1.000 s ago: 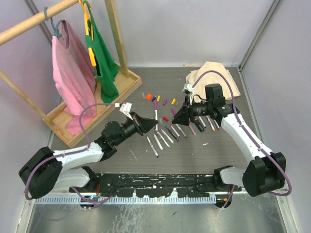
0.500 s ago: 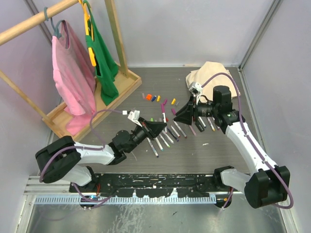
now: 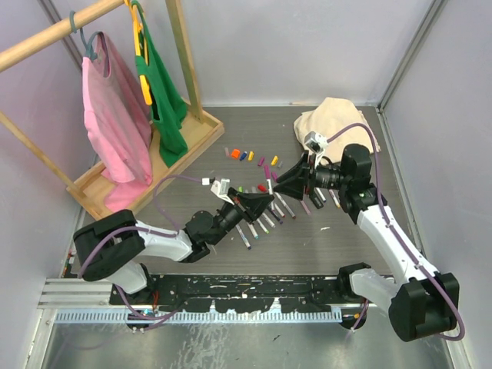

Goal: Open the pen caps
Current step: Pick up the pen from the center of the board.

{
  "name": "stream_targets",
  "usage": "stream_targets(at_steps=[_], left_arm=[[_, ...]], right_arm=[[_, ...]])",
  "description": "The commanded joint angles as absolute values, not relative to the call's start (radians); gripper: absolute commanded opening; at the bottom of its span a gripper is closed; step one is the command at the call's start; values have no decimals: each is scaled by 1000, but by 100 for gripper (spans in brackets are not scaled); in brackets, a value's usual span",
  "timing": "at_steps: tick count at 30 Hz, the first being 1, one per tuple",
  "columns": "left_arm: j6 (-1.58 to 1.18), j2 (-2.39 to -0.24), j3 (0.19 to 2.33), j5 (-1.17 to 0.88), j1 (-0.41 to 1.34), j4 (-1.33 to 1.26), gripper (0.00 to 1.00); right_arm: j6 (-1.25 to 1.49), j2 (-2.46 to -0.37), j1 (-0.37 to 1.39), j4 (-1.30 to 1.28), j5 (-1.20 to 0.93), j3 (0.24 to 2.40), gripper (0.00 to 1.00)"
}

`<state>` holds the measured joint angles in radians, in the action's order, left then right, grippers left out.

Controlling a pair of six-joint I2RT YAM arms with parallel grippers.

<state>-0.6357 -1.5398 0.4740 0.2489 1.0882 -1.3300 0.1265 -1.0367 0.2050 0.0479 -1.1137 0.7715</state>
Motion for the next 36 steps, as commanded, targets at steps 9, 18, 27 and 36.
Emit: stream_targets(at_steps=[9, 18, 27, 36], left_arm=[[-558, -1561, 553, 268, 1118, -1430, 0], [-575, -1577, 586, 256, 1121, -1430, 0], [-606, -1591, 604, 235, 1121, -1430, 0], [-620, -1587, 589, 225, 1121, -1430, 20]], right_arm=[[432, -1034, 193, 493, -1171, 672, 48], [509, -1067, 195, 569, -1153, 633, 47], [512, -1058, 201, 557, -1121, 618, 29], [433, -1040, 201, 457, -1119, 650, 1]])
